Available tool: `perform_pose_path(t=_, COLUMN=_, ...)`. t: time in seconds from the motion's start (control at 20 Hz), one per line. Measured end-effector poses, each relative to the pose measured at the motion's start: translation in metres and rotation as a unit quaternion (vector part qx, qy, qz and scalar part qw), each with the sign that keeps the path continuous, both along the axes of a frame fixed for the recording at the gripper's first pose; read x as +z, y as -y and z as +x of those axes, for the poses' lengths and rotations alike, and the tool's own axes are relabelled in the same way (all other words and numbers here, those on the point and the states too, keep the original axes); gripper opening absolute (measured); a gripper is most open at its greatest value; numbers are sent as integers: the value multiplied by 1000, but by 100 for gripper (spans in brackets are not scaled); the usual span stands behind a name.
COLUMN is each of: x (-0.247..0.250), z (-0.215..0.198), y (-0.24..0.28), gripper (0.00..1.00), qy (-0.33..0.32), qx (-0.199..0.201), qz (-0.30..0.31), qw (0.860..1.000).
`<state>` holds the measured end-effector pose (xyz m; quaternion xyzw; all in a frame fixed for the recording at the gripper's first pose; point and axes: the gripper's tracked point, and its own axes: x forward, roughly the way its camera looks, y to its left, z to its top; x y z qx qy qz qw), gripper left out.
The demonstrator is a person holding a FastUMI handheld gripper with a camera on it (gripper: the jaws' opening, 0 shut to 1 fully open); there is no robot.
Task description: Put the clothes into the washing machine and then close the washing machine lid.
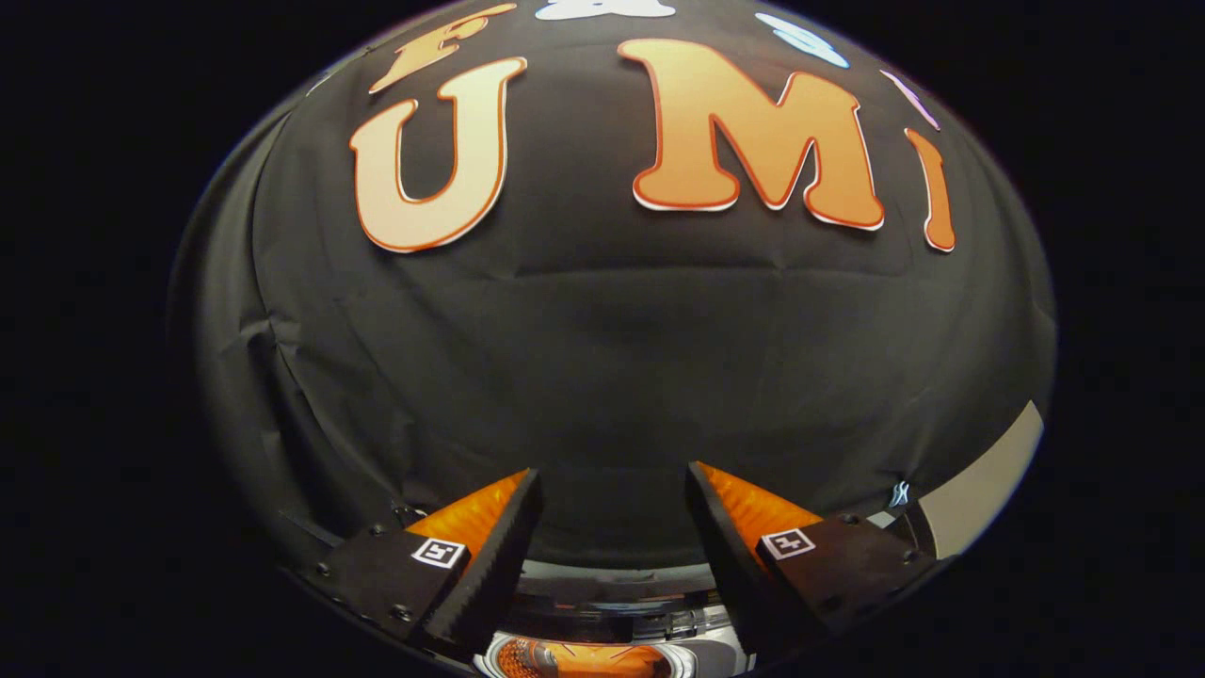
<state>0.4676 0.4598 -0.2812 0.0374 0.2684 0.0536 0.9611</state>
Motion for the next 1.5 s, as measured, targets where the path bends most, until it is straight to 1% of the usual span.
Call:
perform_pose_path(t=0.25, x=-16, z=4, y=1, gripper=99, qy=-20, qx=6, qz=-13, qw=1000)
perform_pose_path(t=0.35, x=-17, z=8, y=-1, gripper=98, qy=-16, qx=9, qz=-1, qw=1000)
perform_pose_path(t=0.5, x=-21, z=5, y=-1, gripper=100, qy=-37, qx=21, qz=4, qw=999)
perform_pose_path(t=0.6, x=-20, z=3, y=-2, gripper=100, qy=-33, qx=32, qz=11, qw=999)
perform_pose_path(t=0.65, x=-17, z=0, y=-2, gripper=100, qy=-25, qx=31, qz=10, qw=999)
perform_pose_path(t=1.15, x=-3, z=-39, y=3, gripper=100, qy=32, qx=32, qz=14, qw=999)
perform_pose_path(t=1.5, x=-3, z=-77, y=5, gripper=100, qy=46, qx=35, qz=15, qw=998)
